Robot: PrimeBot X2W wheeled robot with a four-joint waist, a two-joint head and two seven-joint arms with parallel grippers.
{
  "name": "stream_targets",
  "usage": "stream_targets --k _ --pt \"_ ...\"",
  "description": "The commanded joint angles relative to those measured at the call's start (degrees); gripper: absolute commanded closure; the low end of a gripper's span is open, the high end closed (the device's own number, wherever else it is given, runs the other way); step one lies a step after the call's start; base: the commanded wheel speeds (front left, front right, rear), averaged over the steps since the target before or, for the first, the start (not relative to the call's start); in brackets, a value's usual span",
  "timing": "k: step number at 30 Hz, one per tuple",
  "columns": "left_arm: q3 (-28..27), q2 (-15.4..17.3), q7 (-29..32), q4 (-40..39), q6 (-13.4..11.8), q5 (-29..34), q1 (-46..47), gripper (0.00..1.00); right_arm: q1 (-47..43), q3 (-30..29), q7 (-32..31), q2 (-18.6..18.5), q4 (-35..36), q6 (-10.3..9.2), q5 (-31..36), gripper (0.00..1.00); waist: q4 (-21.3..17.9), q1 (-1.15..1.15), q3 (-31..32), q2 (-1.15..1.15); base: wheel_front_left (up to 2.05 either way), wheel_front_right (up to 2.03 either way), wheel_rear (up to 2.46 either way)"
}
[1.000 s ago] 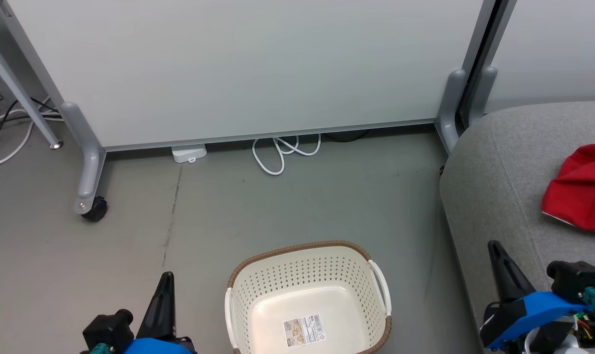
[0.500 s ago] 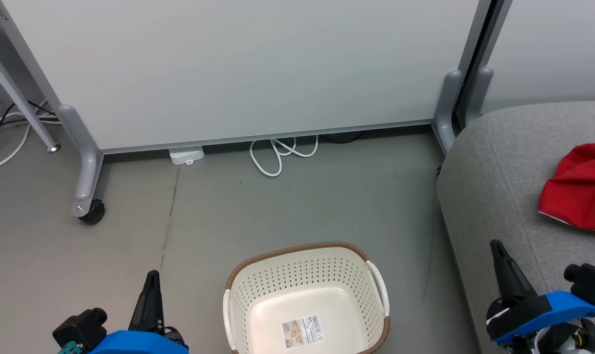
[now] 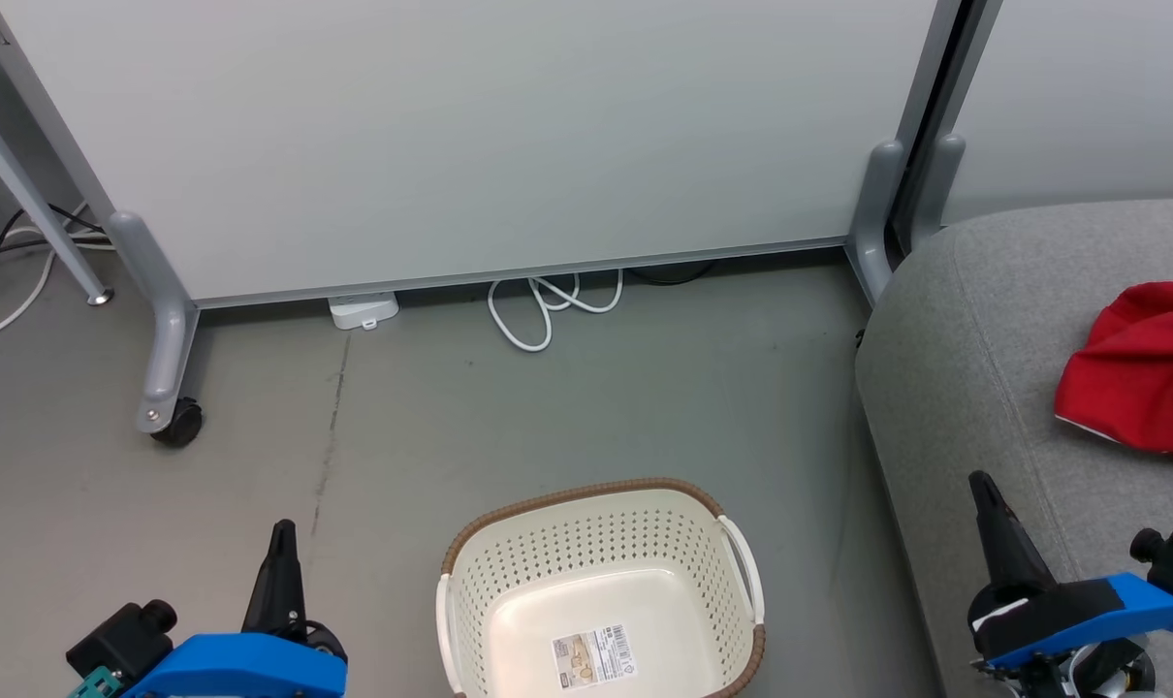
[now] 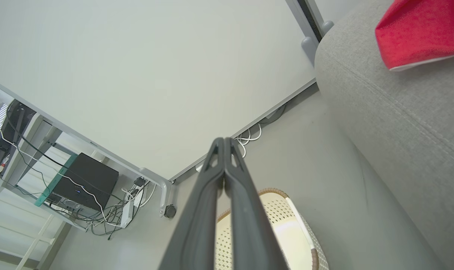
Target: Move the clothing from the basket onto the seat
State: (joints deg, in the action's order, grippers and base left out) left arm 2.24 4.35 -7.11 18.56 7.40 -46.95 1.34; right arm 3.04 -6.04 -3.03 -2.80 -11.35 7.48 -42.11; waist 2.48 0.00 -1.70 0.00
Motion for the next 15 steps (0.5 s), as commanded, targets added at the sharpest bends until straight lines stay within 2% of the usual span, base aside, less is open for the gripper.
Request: stream_targets --k 1,15 --pt "-0.8 0.1 0.6 -1.0 0.0 -2.1 1.7 1.0 1.4 -0.1 -0.1 -0.2 0.6 0.01 -2.4 1.0 0.0 0.0 0.0 0.0 0.0 0.0 0.0" --pt "-2.4 -0.1 3.2 -1.9 0.1 -11.5 2.5 1.0 2.0 -0.2 -0.9 -0.2 -0.1 0.01 -12.7 1.0 -0.4 0.0 0.3 0.0 0.0 0.0 0.0"
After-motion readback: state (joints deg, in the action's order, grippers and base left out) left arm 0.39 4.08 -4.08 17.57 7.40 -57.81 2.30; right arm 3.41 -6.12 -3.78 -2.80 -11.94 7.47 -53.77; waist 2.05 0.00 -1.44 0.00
